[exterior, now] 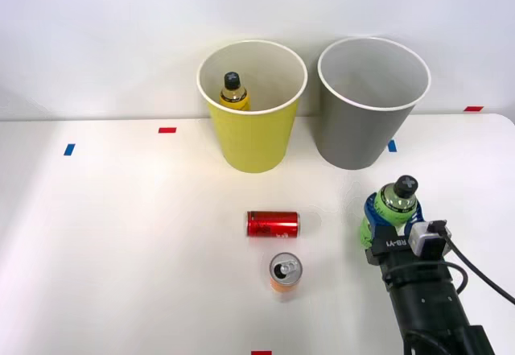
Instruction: Put cans in the gray bin, plastic bottles in the light green bin
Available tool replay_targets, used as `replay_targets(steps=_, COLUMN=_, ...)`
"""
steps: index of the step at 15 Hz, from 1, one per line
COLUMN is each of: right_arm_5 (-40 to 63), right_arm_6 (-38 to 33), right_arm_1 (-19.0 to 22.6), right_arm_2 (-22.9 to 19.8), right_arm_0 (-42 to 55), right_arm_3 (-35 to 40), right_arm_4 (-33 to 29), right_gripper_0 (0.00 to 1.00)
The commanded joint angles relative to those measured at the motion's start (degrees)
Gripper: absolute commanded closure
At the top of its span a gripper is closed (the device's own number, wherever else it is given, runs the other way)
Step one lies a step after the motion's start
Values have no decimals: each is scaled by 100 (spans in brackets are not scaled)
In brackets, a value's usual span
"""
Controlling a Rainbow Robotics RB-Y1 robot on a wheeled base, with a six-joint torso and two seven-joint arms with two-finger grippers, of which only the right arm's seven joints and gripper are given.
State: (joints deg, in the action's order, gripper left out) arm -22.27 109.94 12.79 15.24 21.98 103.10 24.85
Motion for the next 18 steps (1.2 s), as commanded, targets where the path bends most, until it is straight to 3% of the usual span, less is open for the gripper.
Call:
replay_targets(steps=1, right_arm_5=21, right_arm_6=-483, right_arm_1=277, right_arm_2=163, right_arm_0=315, right_arm_3=430, right_arm_4=-68, right_gripper_0=100)
replay_targets(steps=4, right_arm_5=619, right_arm_6=-1115, right_arm_1=330, right_arm_2=128, right_arm_0=456, right_arm_3=1089, right_arm_4=-560, right_gripper_0=100)
replay_targets(steps=7, right_arm_5=1155, right_arm_6=-1502, right_arm_1=312, right_arm_2=128, right_arm_0=474, right_arm_3=1713, right_arm_4=-648, right_gripper_0=100)
replay_targets(steps=18, right_arm_5=1181, right_arm_6=-1687, right_arm_1=303, right_arm_2=146, right_arm_0=359, right_arm_3=2601, right_arm_4=-586, right_gripper_0=100)
